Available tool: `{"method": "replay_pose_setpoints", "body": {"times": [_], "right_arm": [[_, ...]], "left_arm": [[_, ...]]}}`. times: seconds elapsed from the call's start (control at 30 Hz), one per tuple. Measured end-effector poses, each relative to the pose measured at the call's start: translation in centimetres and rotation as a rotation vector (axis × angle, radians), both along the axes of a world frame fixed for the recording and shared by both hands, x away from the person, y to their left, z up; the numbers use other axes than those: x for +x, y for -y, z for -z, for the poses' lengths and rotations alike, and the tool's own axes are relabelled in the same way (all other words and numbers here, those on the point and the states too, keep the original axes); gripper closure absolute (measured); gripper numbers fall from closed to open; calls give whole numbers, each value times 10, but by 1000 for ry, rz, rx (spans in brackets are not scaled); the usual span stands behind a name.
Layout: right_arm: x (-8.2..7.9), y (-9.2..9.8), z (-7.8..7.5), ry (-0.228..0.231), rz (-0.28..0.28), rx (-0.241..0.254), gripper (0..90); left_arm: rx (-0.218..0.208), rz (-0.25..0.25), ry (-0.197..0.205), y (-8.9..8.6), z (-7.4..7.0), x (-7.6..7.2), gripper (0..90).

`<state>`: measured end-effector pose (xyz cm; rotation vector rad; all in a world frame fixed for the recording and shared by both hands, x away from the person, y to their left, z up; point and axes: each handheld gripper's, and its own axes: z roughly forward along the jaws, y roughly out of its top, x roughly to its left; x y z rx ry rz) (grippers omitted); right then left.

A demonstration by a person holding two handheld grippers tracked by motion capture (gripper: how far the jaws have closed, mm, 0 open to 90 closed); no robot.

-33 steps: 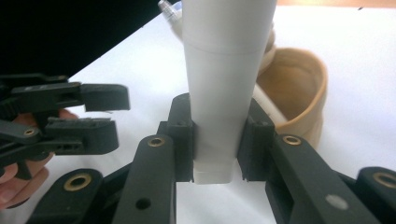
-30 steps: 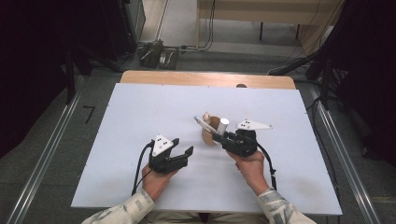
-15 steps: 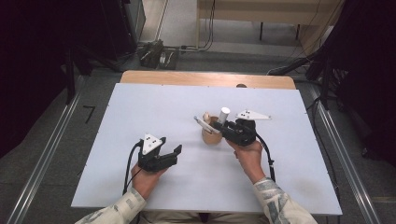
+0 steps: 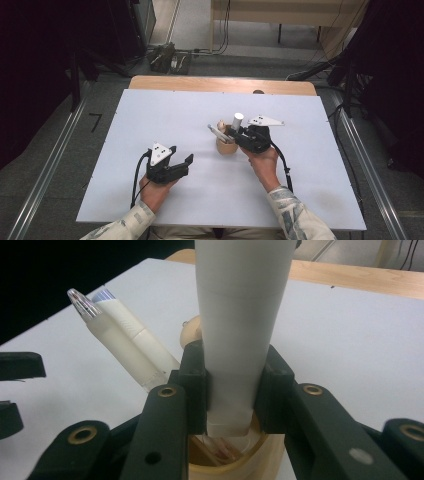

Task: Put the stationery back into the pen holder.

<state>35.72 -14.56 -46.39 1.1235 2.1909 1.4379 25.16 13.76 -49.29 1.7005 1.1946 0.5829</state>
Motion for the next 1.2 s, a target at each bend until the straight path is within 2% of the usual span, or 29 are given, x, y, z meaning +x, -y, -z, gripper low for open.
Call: {"method": "replay_pose_setpoints", "body": {"times": [0.13,0.23,0.67,1.0,1.2], "right_arm": [[0,-1,2,-4,7,-26,647],[0,0,1,0,7,-21,580],[-3,2,-2,7,15,-34,473],[-5,15,-3,-1,45,-42,387],[-7,27,-1,-13,56,-44,345]], "left_arm": [[-4,-2,3,-1,0,0,315],[-1,1,2,0,0,0,315],[-3,-7,6,-2,0,0,311],[9,-18,-4,-4,0,2,298],[5,-40,-19,-8,1,4,245]]}}
